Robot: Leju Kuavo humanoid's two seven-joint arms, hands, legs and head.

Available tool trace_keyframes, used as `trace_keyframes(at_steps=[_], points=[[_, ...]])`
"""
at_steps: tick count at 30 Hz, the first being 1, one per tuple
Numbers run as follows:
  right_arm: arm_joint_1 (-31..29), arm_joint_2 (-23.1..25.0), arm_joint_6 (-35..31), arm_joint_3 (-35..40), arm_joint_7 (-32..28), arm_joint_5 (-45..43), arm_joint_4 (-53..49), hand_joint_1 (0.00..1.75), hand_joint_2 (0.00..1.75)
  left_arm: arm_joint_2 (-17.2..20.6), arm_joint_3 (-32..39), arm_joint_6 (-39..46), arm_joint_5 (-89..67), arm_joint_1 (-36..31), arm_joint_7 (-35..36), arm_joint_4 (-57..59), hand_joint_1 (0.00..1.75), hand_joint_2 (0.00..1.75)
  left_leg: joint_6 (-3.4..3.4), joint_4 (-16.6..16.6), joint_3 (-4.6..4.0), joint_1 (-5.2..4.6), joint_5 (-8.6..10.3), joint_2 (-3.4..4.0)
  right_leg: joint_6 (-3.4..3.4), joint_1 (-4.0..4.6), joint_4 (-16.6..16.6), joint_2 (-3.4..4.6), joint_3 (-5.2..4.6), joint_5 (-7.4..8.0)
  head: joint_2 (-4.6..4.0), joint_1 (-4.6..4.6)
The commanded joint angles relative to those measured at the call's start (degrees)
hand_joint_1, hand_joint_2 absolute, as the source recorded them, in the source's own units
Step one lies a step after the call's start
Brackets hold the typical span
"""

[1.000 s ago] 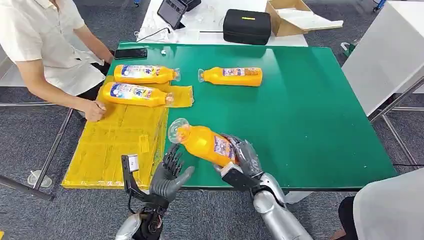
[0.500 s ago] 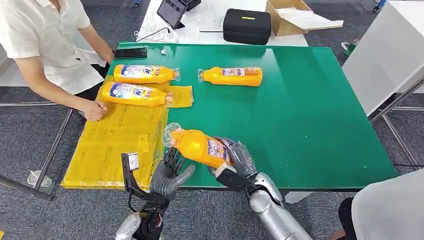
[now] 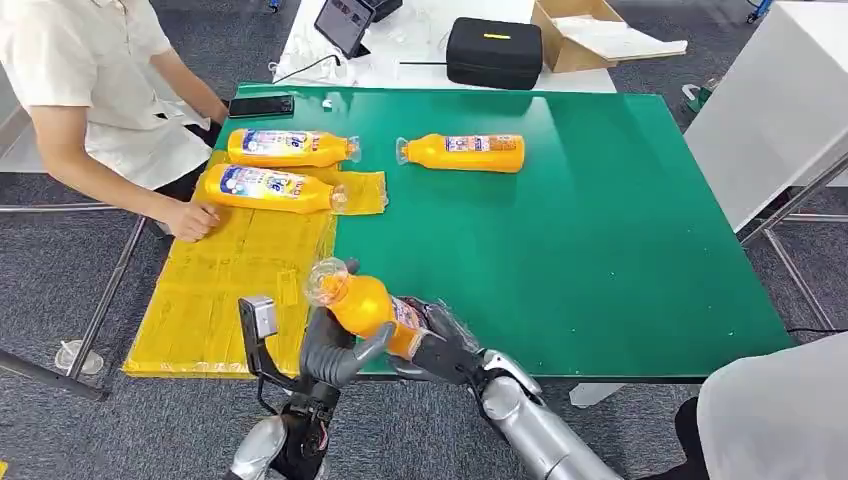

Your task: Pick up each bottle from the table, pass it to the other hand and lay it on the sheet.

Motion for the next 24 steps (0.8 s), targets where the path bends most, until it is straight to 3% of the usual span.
trace_keyframes(at_steps=[1, 12, 13, 14, 15, 18, 21, 24], points=[[-4.6, -0.2, -2.3, 4.7, 4.2, 2.2, 1.9, 1.75, 1.75, -0.4, -2.3, 3.1, -2.0, -5.4, -0.9, 7.3, 0.00, 1.75, 0.05, 0.0, 0.15, -0.05, -0.03, 0.05, -0.07, -0.02, 0.0, -0.03, 0.13, -0.03, 0.00, 0.00], [-3.6, -0.8, -5.4, 8.1, 6.1, 4.9, -3.1, 1.75, 1.75, -0.8, -2.0, 4.4, -3.7, -6.1, -2.6, 11.0, 0.00, 1.75, 0.04, 0.0, 0.21, -0.05, -0.06, 0.06, -0.07, -0.01, 0.0, -0.02, 0.18, -0.07, 0.00, 0.00], [-3.5, -0.8, -5.4, 8.2, 6.2, 4.9, -3.3, 1.75, 1.75, -0.8, -2.0, 4.7, -4.1, -6.1, -3.0, 11.3, 0.21, 1.75, 0.03, 0.0, 0.15, -0.03, -0.03, 0.05, -0.05, 0.00, 0.0, -0.01, 0.12, -0.03, 0.00, -0.02], [-3.4, -0.9, -5.4, 8.3, 6.3, 4.9, -3.5, 1.75, 1.75, -0.8, -2.0, 5.1, -4.6, -6.1, -3.5, 11.5, 1.52, 1.75, 0.06, 0.0, 0.29, -0.06, -0.08, 0.06, -0.09, -0.02, 0.0, -0.03, 0.24, -0.09, 0.00, 0.00], [-3.4, -0.7, -5.1, 8.5, 6.3, 4.7, -3.6, 1.75, 1.75, -1.2, -1.5, 4.3, -3.6, -6.4, -3.2, 12.4, 1.75, 1.75, 0.04, 0.0, 0.21, -0.03, -0.05, 0.04, -0.07, 0.00, 0.0, -0.04, 0.18, -0.06, 0.00, 0.00], [-3.3, 0.1, -4.6, 8.2, 4.6, 2.8, -3.9, 1.75, 1.75, -1.8, 0.3, -3.2, 3.2, -5.7, 0.0, 11.1, 1.75, 1.75, 0.09, 0.0, 0.50, -0.09, -0.16, 0.10, -0.14, -0.02, 0.0, -0.05, 0.42, -0.17, 0.00, 0.00], [-2.9, 0.5, -4.4, 8.1, 3.3, 1.9, -4.2, 1.75, 1.75, -1.7, 0.6, -3.6, 4.0, -5.6, 0.0, 10.7, 1.75, 1.75, 0.03, 0.0, 0.12, -0.03, -0.04, 0.12, -0.06, -0.01, 0.0, 0.05, 0.07, -0.02, 0.00, 0.00], [-2.9, 0.5, -4.4, 8.1, 3.3, 1.9, -4.2, 1.75, 1.75, -1.7, 0.6, -3.6, 4.0, -5.6, 0.0, 10.7, 1.75, 1.75, 0.05, 0.0, 0.29, -0.06, -0.12, 0.15, -0.10, -0.02, 0.0, 0.05, 0.22, -0.10, 0.02, 0.00]])
